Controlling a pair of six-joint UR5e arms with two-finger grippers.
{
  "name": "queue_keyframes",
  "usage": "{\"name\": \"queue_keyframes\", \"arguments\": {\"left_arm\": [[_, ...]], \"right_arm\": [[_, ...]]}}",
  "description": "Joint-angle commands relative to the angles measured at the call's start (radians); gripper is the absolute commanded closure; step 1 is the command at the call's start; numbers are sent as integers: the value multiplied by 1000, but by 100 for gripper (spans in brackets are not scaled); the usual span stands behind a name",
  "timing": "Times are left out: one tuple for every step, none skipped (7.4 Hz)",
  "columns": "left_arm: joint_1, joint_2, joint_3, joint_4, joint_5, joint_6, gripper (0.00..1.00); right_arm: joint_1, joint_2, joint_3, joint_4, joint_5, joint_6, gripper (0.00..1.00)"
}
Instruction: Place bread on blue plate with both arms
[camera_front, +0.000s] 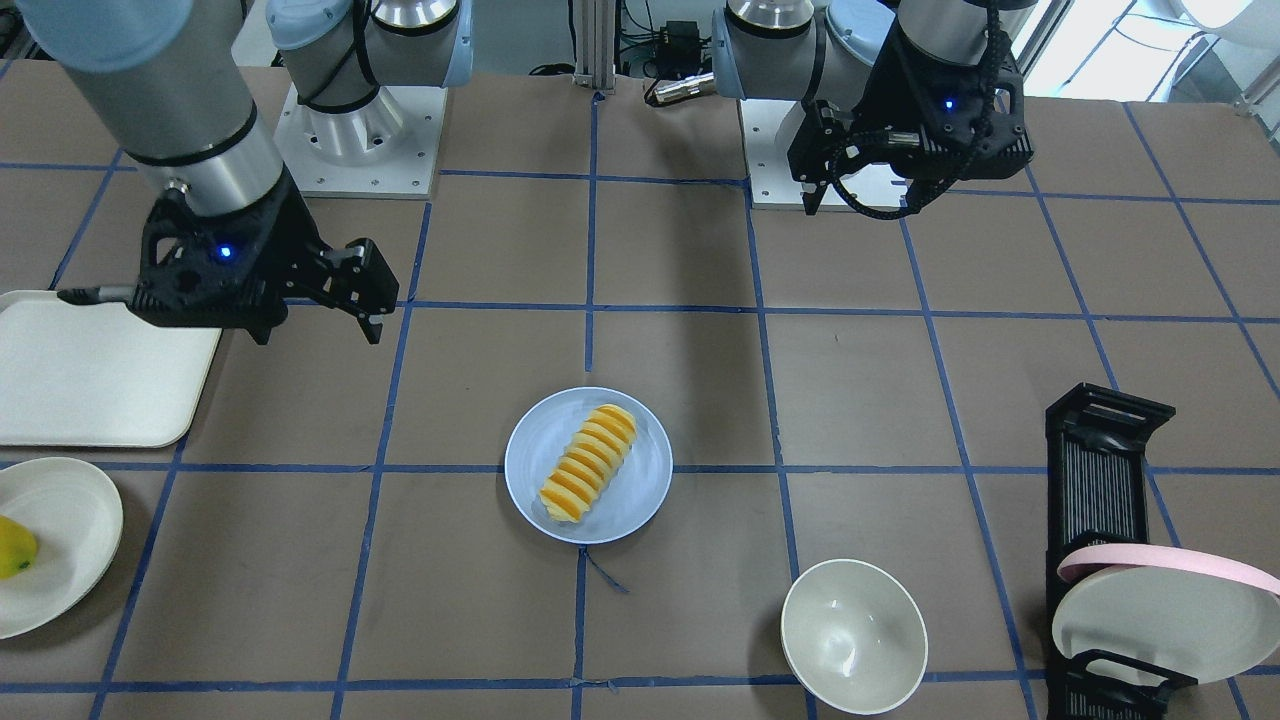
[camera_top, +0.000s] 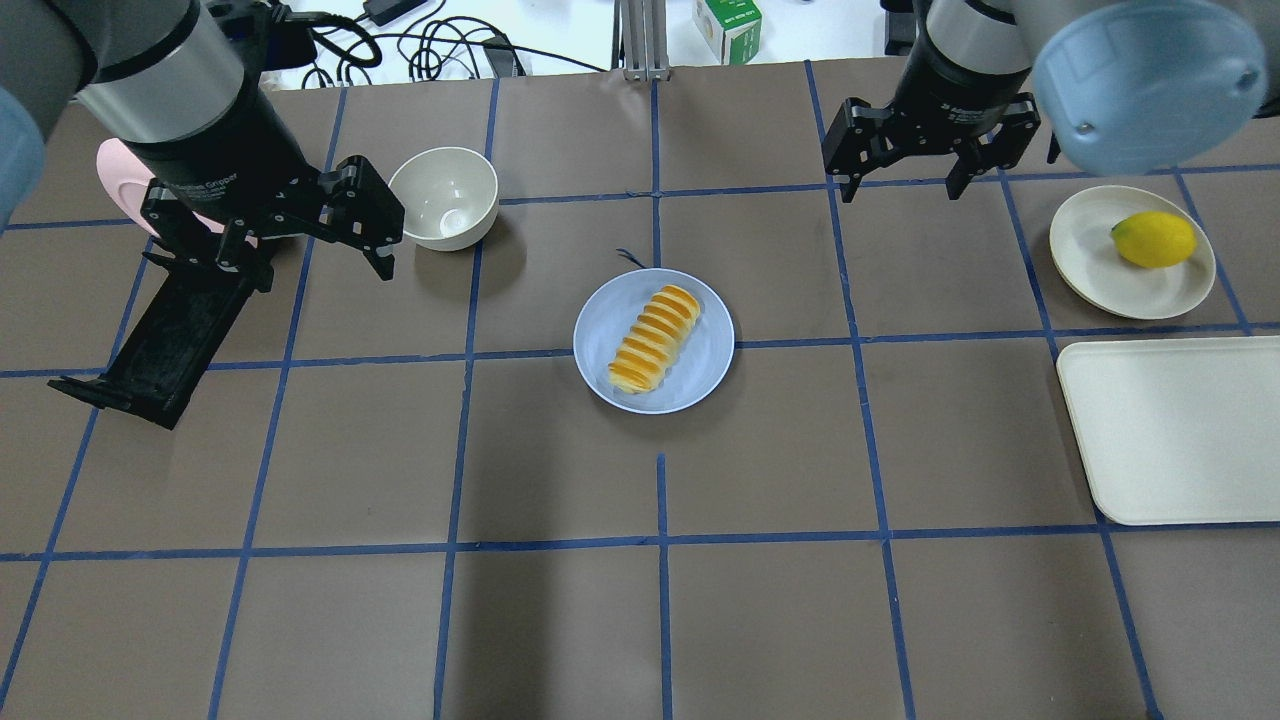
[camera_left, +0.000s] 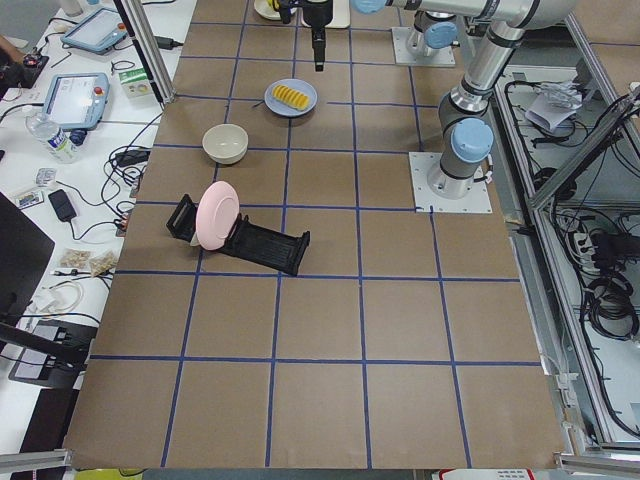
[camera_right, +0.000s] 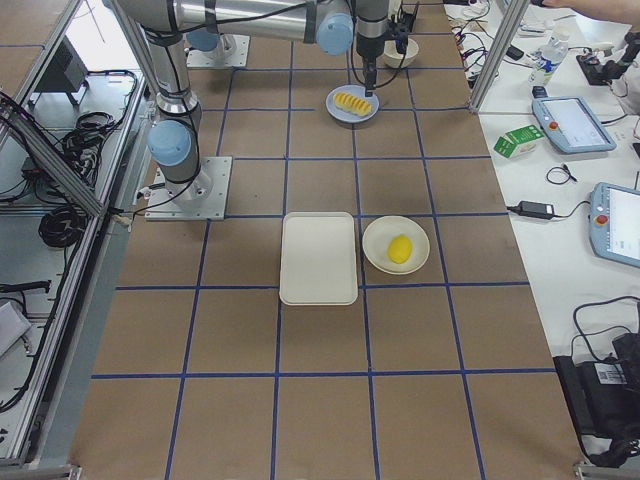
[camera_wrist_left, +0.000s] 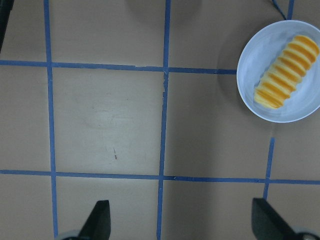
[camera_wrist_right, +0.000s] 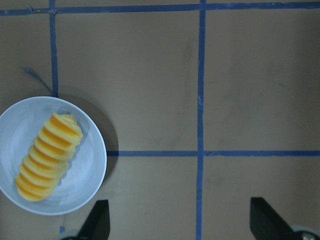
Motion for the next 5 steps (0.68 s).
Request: {"name": "queue_keyframes", "arguments": {"left_arm": [[0, 0, -1, 0, -1, 0, 0], [0, 0, -1, 0, -1, 0, 0], [1, 0, -3, 2, 1, 1, 0], [1, 0, -3, 2, 1, 1, 0], [4, 0, -6, 3, 1, 1, 0]], "right_arm": [[-13, -24, 4, 36, 13, -20, 0], [-24, -19, -2, 23, 13, -70, 0], [-41, -18, -13, 26, 15, -87, 0], [-44, -18, -13, 23, 15, -87, 0], [-44, -16, -13, 21, 15, -87, 0]]}}
